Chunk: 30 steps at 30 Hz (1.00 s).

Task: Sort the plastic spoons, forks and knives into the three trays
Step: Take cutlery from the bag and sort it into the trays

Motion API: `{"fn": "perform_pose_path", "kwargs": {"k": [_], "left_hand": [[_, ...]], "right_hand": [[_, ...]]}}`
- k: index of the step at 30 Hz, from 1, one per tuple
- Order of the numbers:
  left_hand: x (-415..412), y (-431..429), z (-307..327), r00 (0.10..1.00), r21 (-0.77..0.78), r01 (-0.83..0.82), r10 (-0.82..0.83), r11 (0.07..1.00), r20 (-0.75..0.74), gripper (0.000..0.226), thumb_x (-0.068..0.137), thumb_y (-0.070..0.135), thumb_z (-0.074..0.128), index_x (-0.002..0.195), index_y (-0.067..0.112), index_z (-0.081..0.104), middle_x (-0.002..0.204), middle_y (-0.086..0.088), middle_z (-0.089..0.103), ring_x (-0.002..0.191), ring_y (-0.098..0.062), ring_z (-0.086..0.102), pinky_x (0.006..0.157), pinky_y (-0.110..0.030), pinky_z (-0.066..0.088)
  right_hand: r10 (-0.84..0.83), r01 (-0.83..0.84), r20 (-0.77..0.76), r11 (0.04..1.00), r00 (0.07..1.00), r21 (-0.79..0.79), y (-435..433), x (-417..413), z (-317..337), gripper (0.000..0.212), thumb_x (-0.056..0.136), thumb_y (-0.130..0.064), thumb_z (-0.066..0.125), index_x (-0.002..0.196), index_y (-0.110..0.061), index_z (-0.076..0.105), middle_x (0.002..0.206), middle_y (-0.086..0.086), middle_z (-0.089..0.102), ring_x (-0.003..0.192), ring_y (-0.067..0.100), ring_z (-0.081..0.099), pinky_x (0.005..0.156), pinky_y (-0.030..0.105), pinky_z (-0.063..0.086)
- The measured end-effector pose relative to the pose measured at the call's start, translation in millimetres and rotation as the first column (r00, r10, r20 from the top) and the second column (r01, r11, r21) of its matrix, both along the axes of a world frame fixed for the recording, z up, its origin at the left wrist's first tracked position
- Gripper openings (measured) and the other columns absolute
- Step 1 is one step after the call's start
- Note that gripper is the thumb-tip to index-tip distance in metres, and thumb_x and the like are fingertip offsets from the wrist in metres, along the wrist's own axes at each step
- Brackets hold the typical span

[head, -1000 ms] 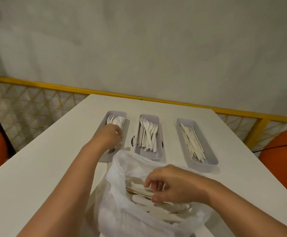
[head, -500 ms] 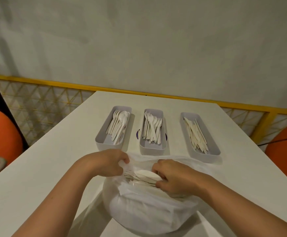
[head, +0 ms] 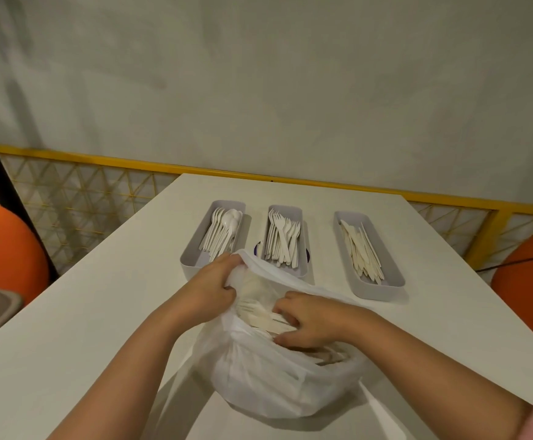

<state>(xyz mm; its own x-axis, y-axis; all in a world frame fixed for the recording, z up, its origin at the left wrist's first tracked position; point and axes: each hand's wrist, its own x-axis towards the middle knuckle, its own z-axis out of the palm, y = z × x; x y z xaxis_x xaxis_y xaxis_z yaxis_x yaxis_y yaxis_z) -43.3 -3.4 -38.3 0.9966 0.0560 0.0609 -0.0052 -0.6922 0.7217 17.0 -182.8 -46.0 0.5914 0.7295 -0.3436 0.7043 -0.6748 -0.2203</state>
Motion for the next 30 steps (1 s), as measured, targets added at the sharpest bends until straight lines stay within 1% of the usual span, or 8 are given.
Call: {"fn": "perform_pose_path", "kwargs": {"k": [3, 11, 13, 16, 19, 23, 26, 30], "left_hand": [[0.1, 0.0, -3.3, 1.000, -0.038, -0.018, 0.019, 0.999, 0.021, 0.060, 0.084, -0.010, 0.038, 0.133, 0.023, 0.045, 0.121, 0.006, 0.047, 0.108, -0.014, 0.047, 0.088, -0.022, 0.038], [1.2, 5.8, -8.1, 1.000, -0.092, -0.010, 0.009, 0.996, -0.010, 0.059, 0.084, -0.011, 0.036, 0.128, 0.027, 0.049, 0.116, 0.006, 0.051, 0.098, -0.009, 0.051, 0.080, -0.014, 0.043], [1.0, 9.7, -9.3, 0.998, -0.113, -0.023, 0.017, 0.993, -0.057, 0.060, 0.084, -0.012, 0.035, 0.126, 0.027, 0.052, 0.107, 0.015, 0.052, 0.103, -0.011, 0.052, 0.082, -0.017, 0.045], [0.8, 16.5, -10.7, 0.993, -0.113, -0.064, 0.051, 0.992, -0.110, 0.059, 0.084, -0.014, 0.032, 0.123, 0.024, 0.054, 0.101, 0.022, 0.048, 0.105, -0.012, 0.048, 0.084, -0.017, 0.040], [1.4, 19.4, -11.6, 0.988, -0.083, -0.087, 0.075, 0.993, -0.136, 0.058, 0.086, -0.013, 0.031, 0.126, 0.022, 0.054, 0.109, 0.012, 0.045, 0.103, -0.010, 0.045, 0.074, -0.009, 0.041], [4.0, 16.2, -12.3, 0.986, -0.087, -0.081, 0.067, 0.993, -0.152, 0.055, 0.088, -0.011, 0.032, 0.126, 0.022, 0.053, 0.108, 0.010, 0.046, 0.101, -0.011, 0.046, 0.075, -0.014, 0.043], [5.3, 15.1, -13.7, 0.985, -0.084, -0.074, 0.060, 0.994, -0.161, 0.056, 0.087, -0.011, 0.031, 0.126, 0.021, 0.053, 0.111, 0.008, 0.047, 0.103, -0.011, 0.045, 0.082, -0.018, 0.038], [5.5, 17.2, -17.0, 0.983, -0.108, -0.071, 0.051, 0.992, -0.178, 0.054, 0.086, -0.011, 0.034, 0.123, 0.022, 0.056, 0.117, 0.006, 0.050, 0.106, -0.014, 0.048, 0.086, -0.021, 0.040]], "right_hand": [[-0.010, 0.011, -0.023, 1.000, 1.000, 0.004, 4.7, 1.8, 0.0, 0.025, 0.086, -0.041, 0.057, 0.095, -0.018, 0.050, 0.100, -0.001, 0.045, 0.083, 0.017, 0.045, 0.074, 0.030, 0.040], [-0.035, 0.056, -0.180, 0.992, 0.983, 0.110, 2.3, -0.1, -0.8, 0.015, 0.086, -0.029, 0.053, 0.074, -0.028, 0.044, 0.078, -0.006, 0.049, 0.072, 0.013, 0.046, 0.065, 0.029, 0.037], [-0.058, 0.102, -0.257, 0.982, 0.965, 0.160, -2.6, -0.8, -1.3, 0.003, 0.087, -0.028, 0.053, 0.085, -0.028, 0.054, 0.087, -0.007, 0.056, 0.079, 0.013, 0.051, 0.068, 0.026, 0.039], [-0.088, 0.181, -0.350, 0.953, 0.933, 0.244, -13.1, -1.0, 1.2, 0.020, 0.087, -0.023, 0.053, 0.106, -0.026, 0.060, 0.090, -0.008, 0.058, 0.075, 0.009, 0.052, 0.063, 0.018, 0.040], [-0.079, 0.210, -0.394, 0.929, 0.916, 0.303, -22.3, -0.7, 4.1, 0.007, 0.090, -0.017, 0.051, 0.093, -0.023, 0.053, 0.073, -0.010, 0.045, 0.062, 0.005, 0.042, 0.055, 0.014, 0.033], [-0.085, 0.232, -0.418, 0.920, 0.905, 0.315, -24.1, 0.3, -1.1, 0.014, 0.091, -0.021, 0.054, 0.105, -0.021, 0.055, 0.087, -0.008, 0.051, 0.080, 0.010, 0.046, 0.070, 0.022, 0.036], [-0.065, 0.235, -0.445, 0.911, 0.893, 0.339, -25.1, 0.2, -4.1, 0.013, 0.091, -0.032, 0.056, 0.104, -0.036, 0.056, 0.093, -0.013, 0.056, 0.087, 0.009, 0.051, 0.079, 0.024, 0.039], [0.003, 0.132, -0.406, 0.944, 0.914, 0.303, -24.4, -3.2, -1.9, 0.007, 0.090, -0.022, 0.057, 0.096, -0.026, 0.059, 0.082, -0.010, 0.052, 0.074, 0.007, 0.049, 0.067, 0.019, 0.038]]}}
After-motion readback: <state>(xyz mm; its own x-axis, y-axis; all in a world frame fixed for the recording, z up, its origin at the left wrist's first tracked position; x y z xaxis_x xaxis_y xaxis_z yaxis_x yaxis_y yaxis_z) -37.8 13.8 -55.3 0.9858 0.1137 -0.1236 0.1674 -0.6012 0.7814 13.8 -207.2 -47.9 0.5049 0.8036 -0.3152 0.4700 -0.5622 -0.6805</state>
